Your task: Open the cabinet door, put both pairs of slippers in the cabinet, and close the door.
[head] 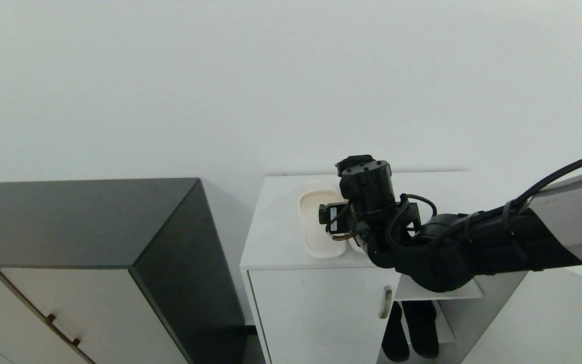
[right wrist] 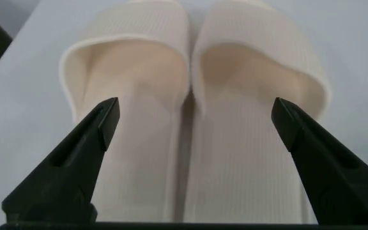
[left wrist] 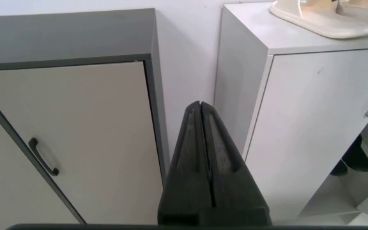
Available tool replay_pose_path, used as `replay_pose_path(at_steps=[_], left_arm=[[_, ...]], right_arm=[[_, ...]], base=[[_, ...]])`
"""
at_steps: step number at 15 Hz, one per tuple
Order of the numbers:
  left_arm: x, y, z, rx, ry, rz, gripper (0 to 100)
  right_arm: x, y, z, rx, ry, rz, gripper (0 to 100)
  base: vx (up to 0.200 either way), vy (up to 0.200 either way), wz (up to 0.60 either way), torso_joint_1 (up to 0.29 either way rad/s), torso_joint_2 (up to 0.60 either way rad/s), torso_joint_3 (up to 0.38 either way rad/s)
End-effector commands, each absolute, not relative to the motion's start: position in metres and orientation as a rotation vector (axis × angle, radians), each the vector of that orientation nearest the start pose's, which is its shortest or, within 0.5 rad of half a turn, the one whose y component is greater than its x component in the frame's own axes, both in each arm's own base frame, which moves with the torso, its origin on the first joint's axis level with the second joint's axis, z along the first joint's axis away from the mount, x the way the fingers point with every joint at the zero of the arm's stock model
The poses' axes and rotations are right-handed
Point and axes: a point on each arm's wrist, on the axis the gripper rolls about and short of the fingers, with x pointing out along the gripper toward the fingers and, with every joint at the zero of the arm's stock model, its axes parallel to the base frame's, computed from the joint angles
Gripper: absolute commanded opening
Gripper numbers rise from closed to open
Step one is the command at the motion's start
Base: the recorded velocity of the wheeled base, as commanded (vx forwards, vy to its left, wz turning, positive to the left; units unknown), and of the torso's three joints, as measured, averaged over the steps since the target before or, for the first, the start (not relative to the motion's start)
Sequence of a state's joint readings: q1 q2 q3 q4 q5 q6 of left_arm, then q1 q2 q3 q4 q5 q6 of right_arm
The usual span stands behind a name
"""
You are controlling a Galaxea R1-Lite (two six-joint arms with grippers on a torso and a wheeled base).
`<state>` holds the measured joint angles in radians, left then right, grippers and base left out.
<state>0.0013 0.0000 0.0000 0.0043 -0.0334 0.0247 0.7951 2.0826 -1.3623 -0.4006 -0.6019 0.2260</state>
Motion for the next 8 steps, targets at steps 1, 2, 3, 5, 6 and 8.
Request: replay_pose_path(at_steps=[1,2,3,5,6,8], left_arm=[[-0.023,-0.001,0.075,0.024,0.004,-0.032,0],[-0.023,-0.001,0.075,0.024,0.006,-0.032,0],[-0.023,-0.001,0.075,0.024,0.004,-0.032,0],[-0.023,-0.001,0.075,0.024,0.006,-0.032,0],[-0.023,-0.001,0.075,0.024,0.004,-0.032,0],[-0.023,-0.001,0.075,0.024,0.004,-0.032,0]], right_arm=[[0.312,0.297,0.169,0.023,0.267,0.16,100],[0.321,0.298,0.167,0.028,0.26,0.149,100],[0.326,0.298,0.164,0.025,0.266,0.142,100],[0.335,0.296,0.16,0.032,0.273,0.16,100],[0.338,0.296,0.157,0.032,0.277,0.161,100],[0.343,0.295,0.154,0.032,0.278,0.158,100]], base=[[0.0,0.0,0.0,0.0,0.0,0.0],[0.0,0.0,0.0,0.0,0.0,0.0],[0.0,0.0,0.0,0.0,0.0,0.0],[0.0,0.0,0.0,0.0,0.0,0.0],[0.0,0.0,0.0,0.0,0.0,0.0],[0.0,0.0,0.0,0.0,0.0,0.0]])
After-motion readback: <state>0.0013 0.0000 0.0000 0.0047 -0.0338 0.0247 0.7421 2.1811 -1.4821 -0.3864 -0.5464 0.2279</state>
